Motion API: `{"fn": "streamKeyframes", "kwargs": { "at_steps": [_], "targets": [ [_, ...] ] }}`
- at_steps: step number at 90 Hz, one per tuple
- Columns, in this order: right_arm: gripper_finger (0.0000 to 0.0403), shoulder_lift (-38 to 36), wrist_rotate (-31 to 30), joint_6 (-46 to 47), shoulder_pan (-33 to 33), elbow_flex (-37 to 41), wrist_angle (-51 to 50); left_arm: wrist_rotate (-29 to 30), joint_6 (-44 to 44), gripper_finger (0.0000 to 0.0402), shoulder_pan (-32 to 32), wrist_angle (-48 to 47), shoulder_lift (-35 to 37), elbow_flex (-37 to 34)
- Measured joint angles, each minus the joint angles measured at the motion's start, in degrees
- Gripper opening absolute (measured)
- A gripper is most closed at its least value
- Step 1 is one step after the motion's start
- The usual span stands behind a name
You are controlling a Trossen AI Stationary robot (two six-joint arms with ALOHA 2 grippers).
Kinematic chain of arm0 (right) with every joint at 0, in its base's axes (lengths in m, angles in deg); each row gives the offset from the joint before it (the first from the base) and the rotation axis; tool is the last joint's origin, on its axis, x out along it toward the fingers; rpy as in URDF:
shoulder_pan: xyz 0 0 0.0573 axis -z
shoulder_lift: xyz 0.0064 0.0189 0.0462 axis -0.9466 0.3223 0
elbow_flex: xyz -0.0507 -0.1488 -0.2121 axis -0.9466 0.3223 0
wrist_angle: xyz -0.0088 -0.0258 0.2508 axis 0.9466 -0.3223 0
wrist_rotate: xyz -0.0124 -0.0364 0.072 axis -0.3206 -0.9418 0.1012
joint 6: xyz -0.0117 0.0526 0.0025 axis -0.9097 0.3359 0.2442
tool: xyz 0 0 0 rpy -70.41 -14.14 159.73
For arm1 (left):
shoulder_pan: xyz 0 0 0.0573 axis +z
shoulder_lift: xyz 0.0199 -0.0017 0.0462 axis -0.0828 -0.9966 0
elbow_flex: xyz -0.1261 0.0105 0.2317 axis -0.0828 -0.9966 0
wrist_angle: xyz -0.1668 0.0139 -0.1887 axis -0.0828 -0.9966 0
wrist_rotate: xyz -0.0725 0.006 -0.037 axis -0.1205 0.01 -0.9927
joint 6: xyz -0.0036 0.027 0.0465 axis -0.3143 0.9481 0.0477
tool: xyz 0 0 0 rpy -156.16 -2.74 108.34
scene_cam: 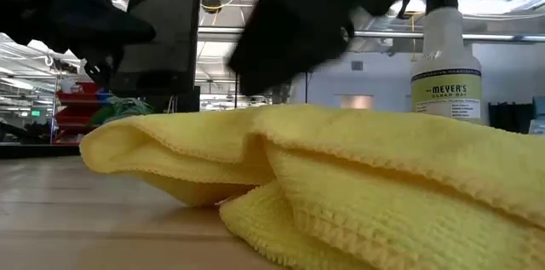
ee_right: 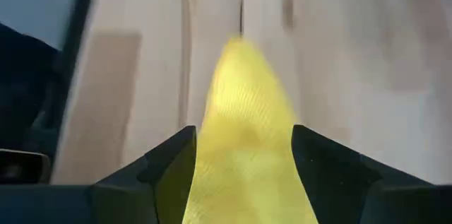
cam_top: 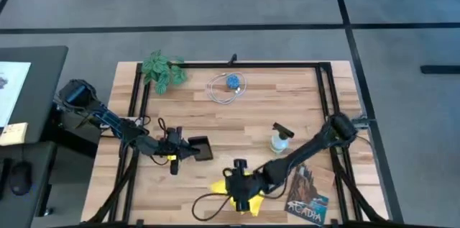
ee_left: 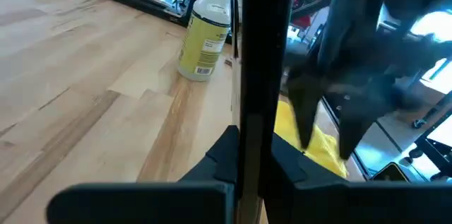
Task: Apply microfiber cloth
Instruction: Wipe the back of the cellphone using a microfiber cloth
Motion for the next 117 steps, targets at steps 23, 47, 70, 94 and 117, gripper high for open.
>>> {"fn": "streamKeyframes", "kwargs": {
  "at_steps": [23,47,70,94,117],
  "targets": [
    [0.0090,5.5,-2.1,0.9,-0.3,-0.4,1.6,-1.6,-3.4,0.0007,0.0,-0.1,0.0,0.0],
    [0.0004,0.0,-24.5,-14.0,1.0,-1.1,8.6,-1.6,-4.2,0.0007,0.2,0.2,0.0,0.0],
    [0.0002,-2.6,-33.3,-40.0,4.9,-4.8,22.3,-1.6,-4.2,0.0007,0.2,3.0,0.0,0.0],
    [0.0000,-1.4,-26.7,-36.8,9.0,-5.4,18.6,-0.7,-0.4,0.0007,0.3,4.7,-0.2,0.5],
    [0.0000,0.6,-20.3,-33.1,7.5,-5.2,9.8,-0.5,1.2,0.0007,0.7,6.1,-0.2,0.8]
  ]
}}
